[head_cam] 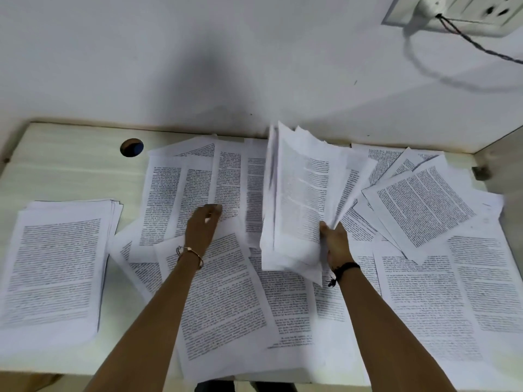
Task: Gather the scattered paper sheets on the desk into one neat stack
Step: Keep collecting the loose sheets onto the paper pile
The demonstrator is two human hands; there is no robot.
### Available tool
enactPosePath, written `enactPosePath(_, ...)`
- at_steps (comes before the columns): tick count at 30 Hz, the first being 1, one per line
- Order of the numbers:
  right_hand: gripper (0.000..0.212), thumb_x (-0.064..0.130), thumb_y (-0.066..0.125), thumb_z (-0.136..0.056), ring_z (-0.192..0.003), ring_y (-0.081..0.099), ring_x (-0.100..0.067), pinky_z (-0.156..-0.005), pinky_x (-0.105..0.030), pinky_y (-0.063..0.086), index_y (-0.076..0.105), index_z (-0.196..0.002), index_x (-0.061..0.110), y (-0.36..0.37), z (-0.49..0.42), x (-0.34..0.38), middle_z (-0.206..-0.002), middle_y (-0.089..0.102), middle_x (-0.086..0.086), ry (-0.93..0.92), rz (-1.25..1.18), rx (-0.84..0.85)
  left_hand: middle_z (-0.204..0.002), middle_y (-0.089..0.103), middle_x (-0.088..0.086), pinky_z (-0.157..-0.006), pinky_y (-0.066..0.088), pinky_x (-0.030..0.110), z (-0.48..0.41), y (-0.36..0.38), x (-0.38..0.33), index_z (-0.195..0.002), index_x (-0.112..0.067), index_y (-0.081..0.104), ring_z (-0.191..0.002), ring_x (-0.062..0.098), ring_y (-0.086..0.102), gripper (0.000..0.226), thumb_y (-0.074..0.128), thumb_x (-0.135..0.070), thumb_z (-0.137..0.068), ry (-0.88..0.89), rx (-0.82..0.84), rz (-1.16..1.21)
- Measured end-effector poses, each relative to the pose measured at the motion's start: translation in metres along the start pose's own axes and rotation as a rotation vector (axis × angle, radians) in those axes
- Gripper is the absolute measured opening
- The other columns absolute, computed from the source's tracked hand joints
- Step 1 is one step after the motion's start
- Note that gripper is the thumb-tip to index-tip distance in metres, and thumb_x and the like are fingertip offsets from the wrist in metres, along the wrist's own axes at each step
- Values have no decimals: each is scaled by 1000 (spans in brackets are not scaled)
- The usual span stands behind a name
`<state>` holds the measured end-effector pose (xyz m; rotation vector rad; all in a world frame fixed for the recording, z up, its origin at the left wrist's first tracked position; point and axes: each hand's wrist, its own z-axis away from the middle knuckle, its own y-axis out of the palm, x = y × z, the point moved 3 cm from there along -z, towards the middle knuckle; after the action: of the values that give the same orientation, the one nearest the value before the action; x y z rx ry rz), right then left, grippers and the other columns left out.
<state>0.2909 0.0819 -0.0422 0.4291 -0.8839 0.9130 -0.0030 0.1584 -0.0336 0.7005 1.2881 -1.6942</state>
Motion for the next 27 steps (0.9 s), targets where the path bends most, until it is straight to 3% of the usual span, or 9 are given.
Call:
enactPosePath(2, 18, 7, 50, -97, -83, 62, -15, -60, -16, 53, 54, -115, 6, 8, 10, -1, -93, 64, -2, -65, 89, 73, -110, 68, 8, -88, 50, 31, 11, 4, -10, -112, -16, 66, -103, 20, 63, 48, 48, -55, -90, -199, 223, 357)
enactPosePath(5, 20, 17, 52, -96, -93, 62, -26, -76, -29, 51, 58, -114, 9, 22, 21, -14, -100, 65, -7, -88, 315, 199, -124, 64, -4, -100, 45, 34, 28, 3, -8, -125, -26, 58, -114, 12, 59, 70, 50, -73, -74, -325, 381, 620)
enactPosePath(7, 30, 25, 56, -96, -106, 57, -26, -84, -32, 46, 55, -122, 11, 30, 29, -24, -111, 61, -11, -61, 419, 365, -134, 50, -8, -110, 32, 34, 37, -1, 5, -136, -21, 48, -124, 11, 47, 60, 54, -53, -87, -334, 347, 588)
enactPosePath(10, 72, 41, 56, -94, -134, 37, -18, -109, -35, 31, 23, -149, 11, 39, 43, -40, -141, 35, 4, 33, 535, 542, -127, 59, 19, -102, 44, 46, 51, -15, 49, -123, -1, 59, -108, 31, 61, 42, 66, -18, -85, -451, 201, 587)
enactPosePath(13, 39, 40, 50, -97, -89, 54, -6, -85, -33, 42, 41, -133, 30, 47, 47, -46, -119, 51, 6, -83, 491, 404, -123, 60, 26, -100, 44, 55, 68, -31, 87, -121, -1, 59, -110, 39, 60, 42, 68, -14, -82, -498, 167, 546)
enactPosePath(15, 20, 24, 46, -98, -64, 51, -10, -65, -26, 41, 48, -119, 23, 56, 48, -49, -95, 57, -1, -186, 482, 231, -126, 61, 17, -104, 42, 52, 74, -37, 97, -128, -7, 55, -117, 33, 58, 52, 70, -21, -80, -463, 155, 576)
enactPosePath(20, 40, 9, 37, -98, -65, 54, -22, -56, -22, 42, 39, -137, 18, 89, 59, -45, -83, 63, -18, -323, 672, 234, -135, 52, 4, -100, 35, 26, 73, -40, 81, -140, -15, 40, -128, 22, 47, 57, 55, -39, -91, -329, -25, 454)
enactPosePath(23, 45, 1, 45, -93, -80, 58, -23, -75, -28, 48, 43, -135, 14, 92, 57, -39, -90, 60, -6, -383, 638, 122, -139, 47, 10, -94, 35, 27, 68, -50, 75, -140, -12, 34, -127, 30, 46, 47, 42, -33, -99, -303, -186, 319)
enactPosePath(27, 50, -6, 47, -89, -84, 54, -14, -74, -15, 40, 50, -134, 16, 94, 54, -40, -96, 60, -3, -379, 640, 84, -138, 50, 14, -101, 37, 33, 60, -50, 86, -139, -9, 42, -125, 32, 47, 42, 34, -27, -102, -347, -150, 213)
